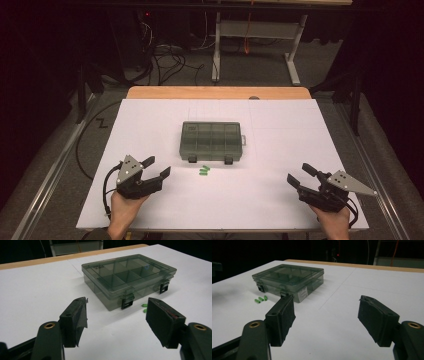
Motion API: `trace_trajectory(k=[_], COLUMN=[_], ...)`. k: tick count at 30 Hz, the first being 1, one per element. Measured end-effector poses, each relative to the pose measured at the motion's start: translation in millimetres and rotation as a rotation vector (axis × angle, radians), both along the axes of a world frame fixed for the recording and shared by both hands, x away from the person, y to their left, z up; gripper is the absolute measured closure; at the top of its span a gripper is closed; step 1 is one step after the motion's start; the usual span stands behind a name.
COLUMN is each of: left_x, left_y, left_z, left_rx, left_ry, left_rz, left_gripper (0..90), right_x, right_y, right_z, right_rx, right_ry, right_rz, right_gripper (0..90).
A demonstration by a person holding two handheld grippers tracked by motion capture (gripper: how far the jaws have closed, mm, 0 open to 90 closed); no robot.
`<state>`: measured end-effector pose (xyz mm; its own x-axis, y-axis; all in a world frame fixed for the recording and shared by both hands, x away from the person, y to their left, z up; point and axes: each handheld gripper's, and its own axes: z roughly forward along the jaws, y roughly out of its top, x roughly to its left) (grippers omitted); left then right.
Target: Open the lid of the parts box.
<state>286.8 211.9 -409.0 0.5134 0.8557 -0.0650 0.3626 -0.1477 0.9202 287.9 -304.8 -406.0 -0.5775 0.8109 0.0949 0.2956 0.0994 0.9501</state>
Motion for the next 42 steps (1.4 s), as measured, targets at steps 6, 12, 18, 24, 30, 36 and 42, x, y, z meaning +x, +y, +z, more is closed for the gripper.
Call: trace_trajectory(k=[6,12,18,24,30,36,42], left_x=[-1.1,-1.6,-0.6,-0.2,0.0,0.0,0.1], left_y=[1.2,1.8,3.3,1.2,2.3,2.4,1.1], left_z=[0.3,1.0,1.5,1.0,1.2,1.9,1.5], left_rx=[-0.005,-0.007,-0.019,-0.005,-0.009,-0.006,0.003], left_ry=[-0.002,0.002,0.009,0.007,0.008,0.005,0.006], left_rz=[0.004,0.008,0.011,0.0,0.001,-0.001,-0.004], left_gripper=[33.4,34.6,34.9,34.8,35.0,35.3,35.4], right_x=[1.5,0.8,2.0,0.7,1.1,0.9,2.2], right_y=[1.8,0.2,-0.8,-1.8,-4.2,-5.5,-2.7], right_z=[-0.5,0.1,-0.3,0.3,0.6,0.9,0.5], right_rx=[0.0,-0.003,-0.001,-0.008,-0.004,-0.008,-0.021], right_ry=[0.012,0.005,0.009,0.019,0.011,0.005,0.02], right_rz=[0.001,-0.018,-0.031,-0.036,-0.068,-0.081,-0.061], right_gripper=[31.4,31.9,31.9,32.1,30.0,28.0,28.5])
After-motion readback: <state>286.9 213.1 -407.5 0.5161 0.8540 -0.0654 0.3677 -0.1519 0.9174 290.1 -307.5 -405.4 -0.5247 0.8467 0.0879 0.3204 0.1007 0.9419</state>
